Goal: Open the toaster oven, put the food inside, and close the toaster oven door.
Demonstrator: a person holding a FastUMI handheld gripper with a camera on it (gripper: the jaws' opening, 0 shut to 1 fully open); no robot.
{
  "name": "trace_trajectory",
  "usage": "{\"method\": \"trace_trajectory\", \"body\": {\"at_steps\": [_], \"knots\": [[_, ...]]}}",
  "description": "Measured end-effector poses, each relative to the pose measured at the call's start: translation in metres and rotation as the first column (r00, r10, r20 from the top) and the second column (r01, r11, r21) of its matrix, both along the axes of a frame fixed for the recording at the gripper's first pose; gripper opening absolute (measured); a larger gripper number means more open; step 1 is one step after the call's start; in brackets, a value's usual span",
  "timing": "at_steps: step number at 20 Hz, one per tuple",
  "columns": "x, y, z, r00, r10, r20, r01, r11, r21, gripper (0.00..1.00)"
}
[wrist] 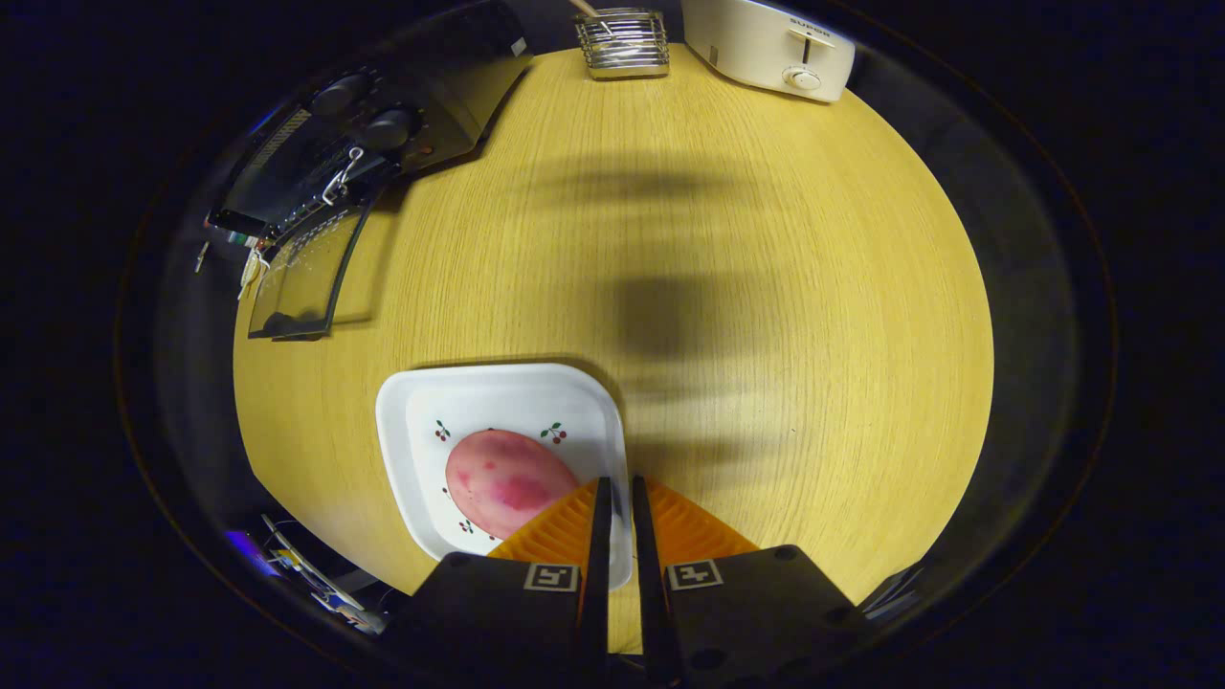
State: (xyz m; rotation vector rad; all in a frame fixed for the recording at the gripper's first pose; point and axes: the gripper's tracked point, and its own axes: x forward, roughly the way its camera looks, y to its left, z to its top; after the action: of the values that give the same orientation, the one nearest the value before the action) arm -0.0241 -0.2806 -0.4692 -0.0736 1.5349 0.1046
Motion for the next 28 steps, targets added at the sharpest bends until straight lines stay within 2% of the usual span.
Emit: {"method": "trace_trajectory", "body": {"at_steps": [1, 3, 5, 7, 10, 15, 17, 21, 25, 28], "knots": [[-0.013, -0.001, -0.002, 1.0, -0.014, 0.004, 0.014, 1.0, 0.027, 0.09], [-0.014, 0.001, 0.001, 0.999, -0.035, 0.013, 0.033, 0.993, 0.117, 0.05], [-0.013, 0.003, 0.003, 0.994, -0.11, 0.014, 0.104, 0.971, 0.214, 0.05], [-0.018, 0.007, 0.006, 0.977, -0.213, -0.025, 0.209, 0.922, 0.325, 0.05], [-0.019, 0.008, 0.013, 0.938, -0.343, -0.048, 0.329, 0.84, 0.431, 0.05], [-0.025, 0.016, 0.026, 0.877, -0.479, -0.045, 0.436, 0.751, 0.495, 0.05], [-0.029, 0.03, 0.038, 0.837, -0.546, -0.041, 0.483, 0.703, 0.522, 0.05], [-0.035, 0.08, 0.062, 0.734, -0.677, -0.056, 0.579, 0.58, 0.573, 0.05], [-0.032, 0.142, 0.071, 0.655, -0.754, -0.051, 0.622, 0.499, 0.604, 0.05], [-0.019, 0.191, 0.073, 0.581, -0.813, -0.052, 0.65, 0.424, 0.631, 0.05]]}}
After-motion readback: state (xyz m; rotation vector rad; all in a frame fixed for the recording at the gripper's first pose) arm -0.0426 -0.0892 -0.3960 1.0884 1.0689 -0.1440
